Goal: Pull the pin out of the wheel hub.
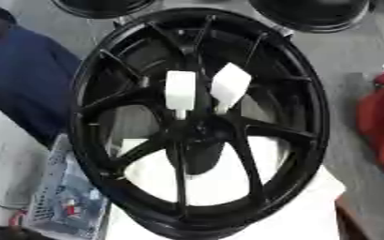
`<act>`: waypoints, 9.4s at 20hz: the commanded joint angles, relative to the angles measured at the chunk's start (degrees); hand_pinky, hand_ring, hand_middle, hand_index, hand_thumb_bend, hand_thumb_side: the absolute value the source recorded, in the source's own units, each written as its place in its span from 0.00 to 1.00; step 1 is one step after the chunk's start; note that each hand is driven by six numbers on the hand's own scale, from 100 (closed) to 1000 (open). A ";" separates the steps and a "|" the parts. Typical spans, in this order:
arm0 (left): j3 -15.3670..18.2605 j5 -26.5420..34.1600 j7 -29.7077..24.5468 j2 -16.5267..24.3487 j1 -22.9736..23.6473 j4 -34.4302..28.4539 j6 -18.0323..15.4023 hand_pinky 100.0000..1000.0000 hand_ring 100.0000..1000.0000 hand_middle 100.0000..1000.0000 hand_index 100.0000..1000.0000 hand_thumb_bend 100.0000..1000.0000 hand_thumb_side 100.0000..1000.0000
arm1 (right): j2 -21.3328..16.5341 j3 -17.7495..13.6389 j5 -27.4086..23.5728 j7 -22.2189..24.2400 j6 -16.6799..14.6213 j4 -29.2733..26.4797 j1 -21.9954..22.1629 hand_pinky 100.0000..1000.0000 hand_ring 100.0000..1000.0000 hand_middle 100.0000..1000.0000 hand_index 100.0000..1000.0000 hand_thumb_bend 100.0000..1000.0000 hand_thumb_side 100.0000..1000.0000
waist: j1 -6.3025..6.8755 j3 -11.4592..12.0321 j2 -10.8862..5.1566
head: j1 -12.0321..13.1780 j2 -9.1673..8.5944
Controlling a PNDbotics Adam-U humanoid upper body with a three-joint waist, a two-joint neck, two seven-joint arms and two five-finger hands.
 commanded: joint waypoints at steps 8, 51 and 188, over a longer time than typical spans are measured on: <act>-0.12 -0.74 -0.44 1.87 -0.18 -1.17 -0.06 0.79 0.56 0.70 0.87 0.06 0.80 | -5.20 -0.52 0.79 0.49 1.92 -1.07 -0.84 0.76 0.63 0.53 0.79 0.00 0.47 | -0.74 -0.02 -0.60 | 0.12 -0.13; -0.88 -2.92 -1.24 4.82 0.04 -1.17 -0.94 0.80 0.55 0.70 0.88 0.06 0.82 | -42.25 17.44 11.09 55.74 8.34 -0.94 -31.05 0.85 0.86 0.76 0.80 0.00 0.08 | -4.47 0.60 1.82 | -2.49 -2.33; 0.67 -1.34 -0.95 4.14 -1.03 -1.17 -0.51 0.81 0.56 0.71 0.88 0.09 0.83 | -42.21 -7.73 9.81 30.87 7.06 33.36 -6.43 0.75 0.56 0.15 0.37 0.00 0.00 | -3.68 0.39 3.19 | 0.09 -0.15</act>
